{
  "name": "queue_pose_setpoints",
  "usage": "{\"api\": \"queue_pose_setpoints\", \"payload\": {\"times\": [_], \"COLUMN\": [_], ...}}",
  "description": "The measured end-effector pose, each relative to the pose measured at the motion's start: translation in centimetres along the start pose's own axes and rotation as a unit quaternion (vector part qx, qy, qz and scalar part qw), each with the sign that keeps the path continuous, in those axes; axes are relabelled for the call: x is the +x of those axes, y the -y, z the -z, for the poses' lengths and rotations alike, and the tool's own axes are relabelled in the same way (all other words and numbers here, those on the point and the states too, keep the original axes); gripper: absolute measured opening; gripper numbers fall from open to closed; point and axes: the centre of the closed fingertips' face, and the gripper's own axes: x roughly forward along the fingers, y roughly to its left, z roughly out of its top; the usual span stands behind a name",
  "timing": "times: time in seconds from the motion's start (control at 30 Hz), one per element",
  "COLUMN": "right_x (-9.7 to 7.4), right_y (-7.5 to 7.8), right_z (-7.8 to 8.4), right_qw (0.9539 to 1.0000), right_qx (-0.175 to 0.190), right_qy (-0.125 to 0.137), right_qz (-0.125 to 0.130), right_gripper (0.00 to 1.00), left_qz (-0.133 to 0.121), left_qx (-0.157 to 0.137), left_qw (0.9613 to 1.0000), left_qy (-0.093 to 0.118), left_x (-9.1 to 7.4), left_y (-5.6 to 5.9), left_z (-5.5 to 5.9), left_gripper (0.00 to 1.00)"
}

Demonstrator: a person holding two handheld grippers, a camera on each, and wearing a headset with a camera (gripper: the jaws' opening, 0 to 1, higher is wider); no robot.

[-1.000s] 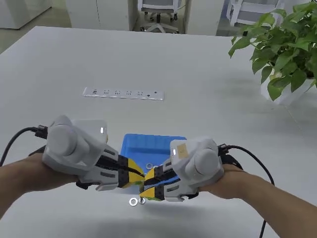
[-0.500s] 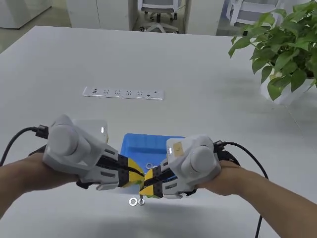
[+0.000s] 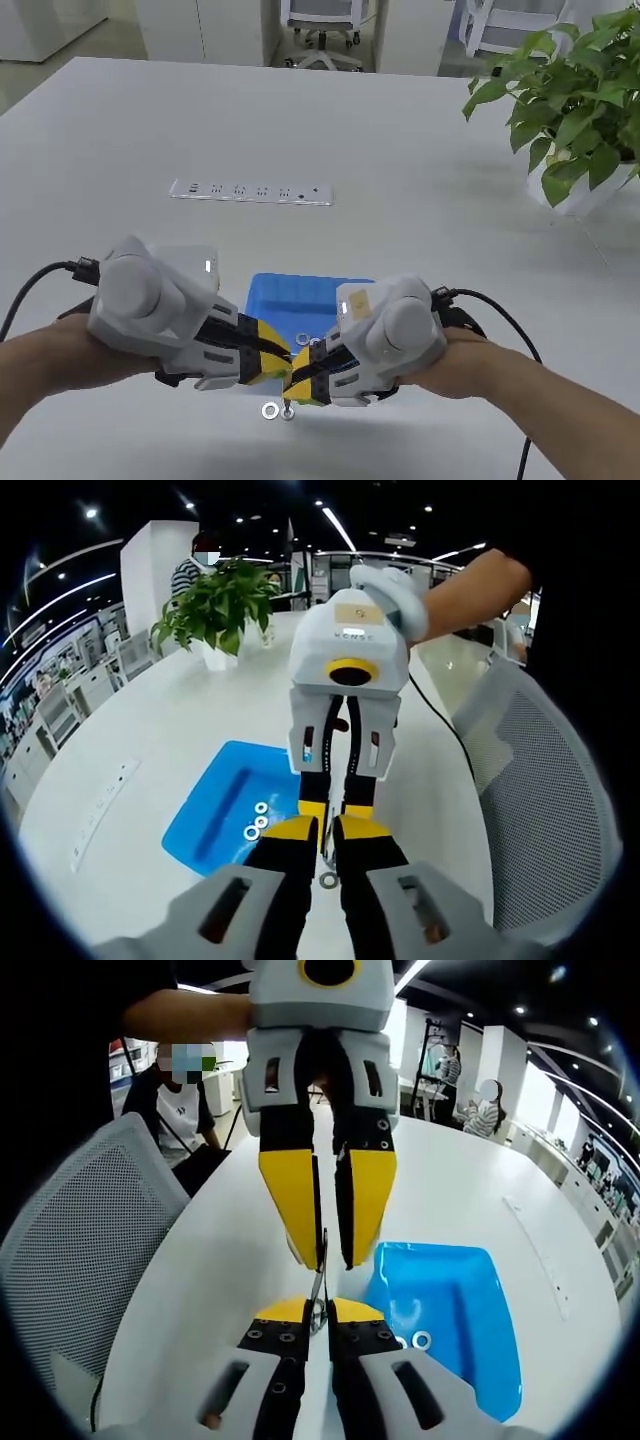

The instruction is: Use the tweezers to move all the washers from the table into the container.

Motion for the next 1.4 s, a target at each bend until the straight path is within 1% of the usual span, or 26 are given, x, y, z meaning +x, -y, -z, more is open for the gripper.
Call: {"api": "queue_pose_setpoints", "payload": {"times": [0.07, 0.17, 0.23, 0.3, 0.37, 0.6, 0.7, 0.8, 0.83, 0.9, 1.0, 1.2, 1.4], "right_x": [-0.1, -0.2, -0.3, -0.5, -0.8, -1.6, -1.9, -2.3, -2.4, -2.6, -3.1, -3.9, -4.6], "right_y": [-0.1, -0.3, -0.3, -0.3, -0.2, 0.2, 0.3, 0.4, 0.5, 0.7, 1.0, 1.9, 2.9], "right_z": [0.0, 0.0, -0.1, -0.3, -0.6, -1.5, -1.9, -2.3, -2.4, -2.6, -3.2, -3.9, -4.3], "right_qw": [1.0000, 1.0000, 1.0000, 1.0000, 1.0000, 1.0000, 1.0000, 1.0000, 0.9999, 0.9999, 0.9999, 0.9997, 0.9996], "right_qx": [0.000, -0.001, 0.000, 0.000, 0.001, 0.002, 0.004, -0.002, -0.003, -0.003, -0.005, -0.006, -0.010], "right_qy": [-0.001, -0.004, -0.003, -0.002, 0.000, 0.004, 0.006, 0.006, 0.007, 0.008, 0.011, 0.015, 0.017], "right_qz": [0.000, -0.001, -0.001, 0.001, 0.002, 0.006, 0.006, 0.006, 0.007, 0.008, 0.010, 0.016, 0.022], "right_gripper": [0.08, 0.08, 0.08, 0.08, 0.08, 0.08, 0.08, 0.08, 0.08, 0.08, 0.08, 0.08, 0.08], "left_qz": [-0.002, -0.005, -0.006, -0.007, -0.009, -0.026, -0.034, -0.040, -0.043, -0.048, -0.054, -0.071, -0.081], "left_qx": [-0.002, -0.006, -0.012, -0.016, -0.027, -0.055, -0.062, -0.072, -0.081, -0.086, -0.091, -0.112, -0.119], "left_qw": [1.0000, 0.9999, 0.9998, 0.9997, 0.9994, 0.9975, 0.9966, 0.9954, 0.9943, 0.9934, 0.9925, 0.9888, 0.9867], "left_qy": [0.006, 0.010, 0.013, 0.016, 0.020, 0.036, 0.043, 0.050, 0.054, 0.059, 0.060, 0.068, 0.076], "left_x": [-0.2, -0.5, -0.6, -0.8, -0.9, -1.4, -1.6, -1.9, -2.0, -2.2, -2.4, -3.0, -3.3], "left_y": [-0.1, -0.1, -0.1, 0.0, 0.1, 0.2, 0.1, 0.1, 0.0, -0.1, -0.2, -0.4, -0.5], "left_z": [-0.1, -0.3, -0.1, -0.1, 0.1, 0.4, 0.6, 0.6, 0.7, 0.7, 0.8, 1.1, 1.1], "left_gripper": [0.18, 0.21, 0.27, 0.29, 0.32, 0.54, 0.61, 0.65, 0.67, 0.71, 0.76, 0.86, 0.93]}}
